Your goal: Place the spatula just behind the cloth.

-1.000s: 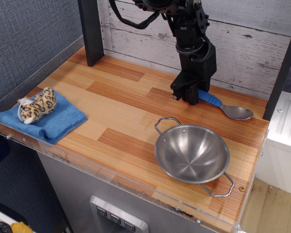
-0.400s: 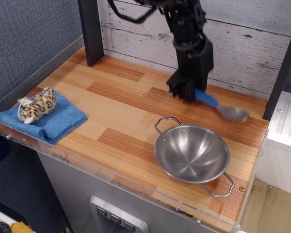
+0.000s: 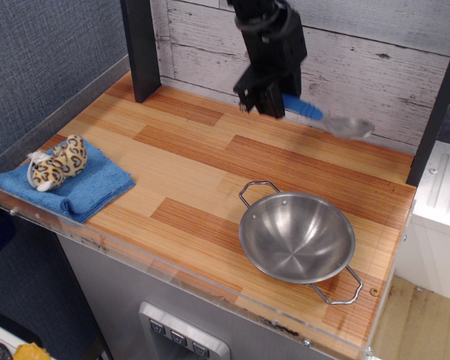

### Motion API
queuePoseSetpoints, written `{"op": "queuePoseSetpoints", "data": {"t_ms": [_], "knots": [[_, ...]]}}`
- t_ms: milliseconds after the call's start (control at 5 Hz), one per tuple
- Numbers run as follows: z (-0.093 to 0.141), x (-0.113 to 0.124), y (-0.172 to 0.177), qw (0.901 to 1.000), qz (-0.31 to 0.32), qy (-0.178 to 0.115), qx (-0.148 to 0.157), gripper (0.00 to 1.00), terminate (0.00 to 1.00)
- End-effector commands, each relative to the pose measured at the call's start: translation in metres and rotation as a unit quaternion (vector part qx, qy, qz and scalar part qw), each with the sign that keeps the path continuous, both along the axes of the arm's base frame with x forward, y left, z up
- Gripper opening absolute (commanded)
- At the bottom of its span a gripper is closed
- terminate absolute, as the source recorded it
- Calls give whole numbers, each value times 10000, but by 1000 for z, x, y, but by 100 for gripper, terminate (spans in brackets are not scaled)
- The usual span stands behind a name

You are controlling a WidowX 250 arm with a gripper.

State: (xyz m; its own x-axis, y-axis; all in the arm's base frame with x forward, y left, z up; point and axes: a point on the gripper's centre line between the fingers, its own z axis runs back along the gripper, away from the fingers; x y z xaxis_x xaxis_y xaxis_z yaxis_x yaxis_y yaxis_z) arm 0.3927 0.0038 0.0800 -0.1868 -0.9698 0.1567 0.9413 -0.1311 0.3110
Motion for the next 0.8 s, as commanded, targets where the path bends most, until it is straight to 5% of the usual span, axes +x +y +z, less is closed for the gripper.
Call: {"op": "queuePoseSetpoints", "data": {"t_ms": [0, 600], "knots": [[65, -17, 56, 9984, 138, -496, 219, 0, 0], [60, -58, 113, 9941, -447, -429, 888, 0, 0]]}}
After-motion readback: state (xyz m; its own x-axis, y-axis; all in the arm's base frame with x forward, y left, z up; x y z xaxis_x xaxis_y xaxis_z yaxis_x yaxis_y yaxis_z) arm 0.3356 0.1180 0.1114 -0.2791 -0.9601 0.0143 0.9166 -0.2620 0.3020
